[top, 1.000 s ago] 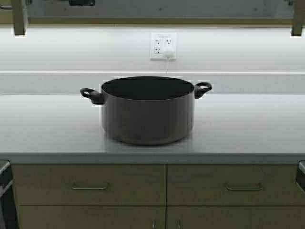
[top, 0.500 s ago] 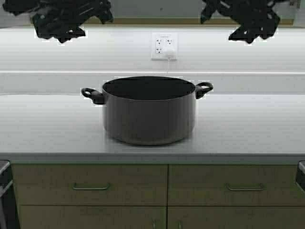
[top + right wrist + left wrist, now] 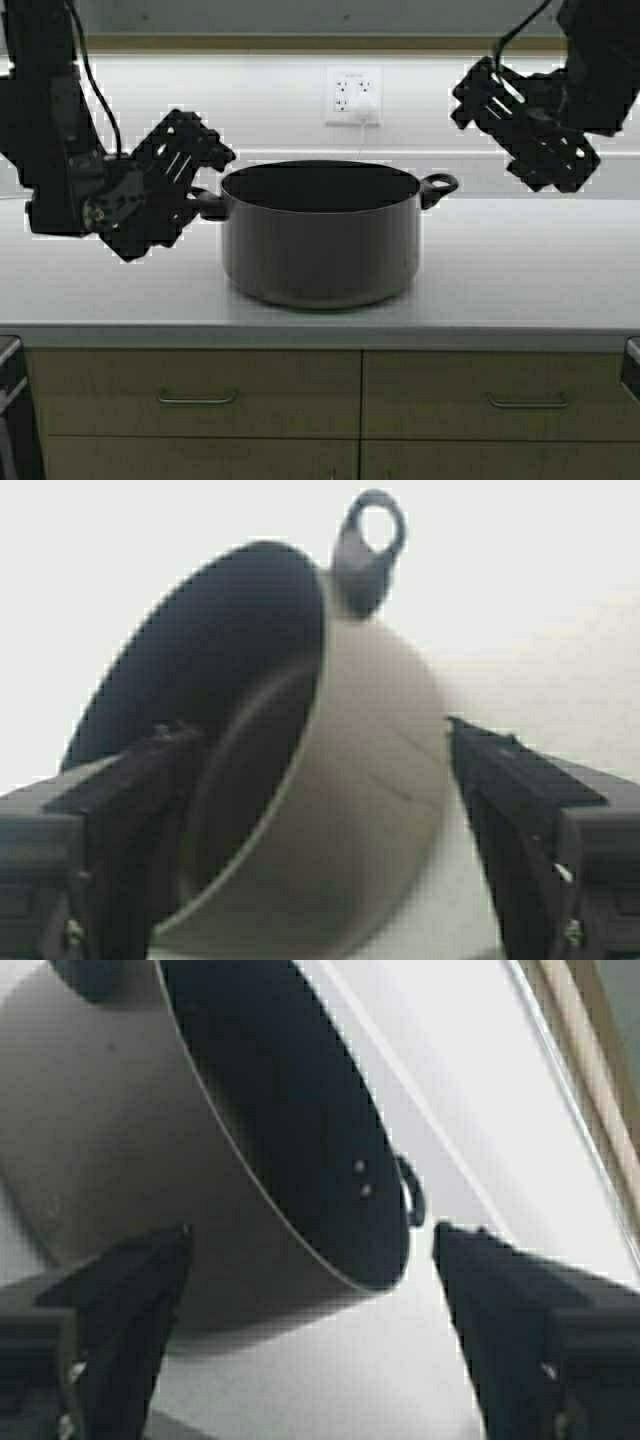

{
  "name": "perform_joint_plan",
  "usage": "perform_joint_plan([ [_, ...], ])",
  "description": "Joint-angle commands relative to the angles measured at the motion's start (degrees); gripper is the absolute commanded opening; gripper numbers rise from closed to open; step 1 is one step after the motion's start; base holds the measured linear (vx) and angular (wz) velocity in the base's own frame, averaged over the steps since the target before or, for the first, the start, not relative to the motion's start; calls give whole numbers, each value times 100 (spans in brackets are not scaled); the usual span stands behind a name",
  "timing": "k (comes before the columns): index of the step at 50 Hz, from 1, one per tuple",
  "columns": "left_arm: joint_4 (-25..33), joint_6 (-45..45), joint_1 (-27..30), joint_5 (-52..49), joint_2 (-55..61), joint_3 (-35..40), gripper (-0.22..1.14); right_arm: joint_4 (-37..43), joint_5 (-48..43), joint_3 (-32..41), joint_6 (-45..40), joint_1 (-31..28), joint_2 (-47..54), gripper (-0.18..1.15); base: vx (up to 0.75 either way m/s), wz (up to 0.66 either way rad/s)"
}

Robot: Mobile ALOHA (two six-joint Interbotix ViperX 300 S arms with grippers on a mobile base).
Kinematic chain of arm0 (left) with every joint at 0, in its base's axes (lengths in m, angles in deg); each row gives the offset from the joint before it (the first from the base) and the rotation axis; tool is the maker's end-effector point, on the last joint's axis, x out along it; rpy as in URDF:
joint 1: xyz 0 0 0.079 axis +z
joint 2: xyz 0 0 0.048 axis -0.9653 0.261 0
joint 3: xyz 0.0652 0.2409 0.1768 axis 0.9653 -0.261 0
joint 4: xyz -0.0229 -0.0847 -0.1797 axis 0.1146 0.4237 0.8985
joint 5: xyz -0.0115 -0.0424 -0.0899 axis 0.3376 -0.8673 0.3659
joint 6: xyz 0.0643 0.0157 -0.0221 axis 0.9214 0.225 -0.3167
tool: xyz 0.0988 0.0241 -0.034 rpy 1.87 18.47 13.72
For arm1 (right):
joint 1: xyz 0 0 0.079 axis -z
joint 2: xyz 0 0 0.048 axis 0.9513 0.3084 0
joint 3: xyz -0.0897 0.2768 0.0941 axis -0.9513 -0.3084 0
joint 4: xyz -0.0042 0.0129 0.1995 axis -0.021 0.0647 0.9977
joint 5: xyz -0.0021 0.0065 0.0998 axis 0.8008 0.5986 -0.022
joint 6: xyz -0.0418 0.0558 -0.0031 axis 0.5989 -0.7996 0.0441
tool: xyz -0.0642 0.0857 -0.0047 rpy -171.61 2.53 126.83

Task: Open the cabinet, put the pot inside, then close it

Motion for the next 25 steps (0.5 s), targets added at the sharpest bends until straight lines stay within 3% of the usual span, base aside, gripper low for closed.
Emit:
perform_joint_plan([
  [1, -97, -149, 0, 413, 378, 264, 102, -141, -360, -79, -167, 70, 62, 102, 14, 10],
  [25, -299, -123, -62, 466, 580, 237, 102, -237, -703, -105, -501, 70, 791, 102, 16, -1],
])
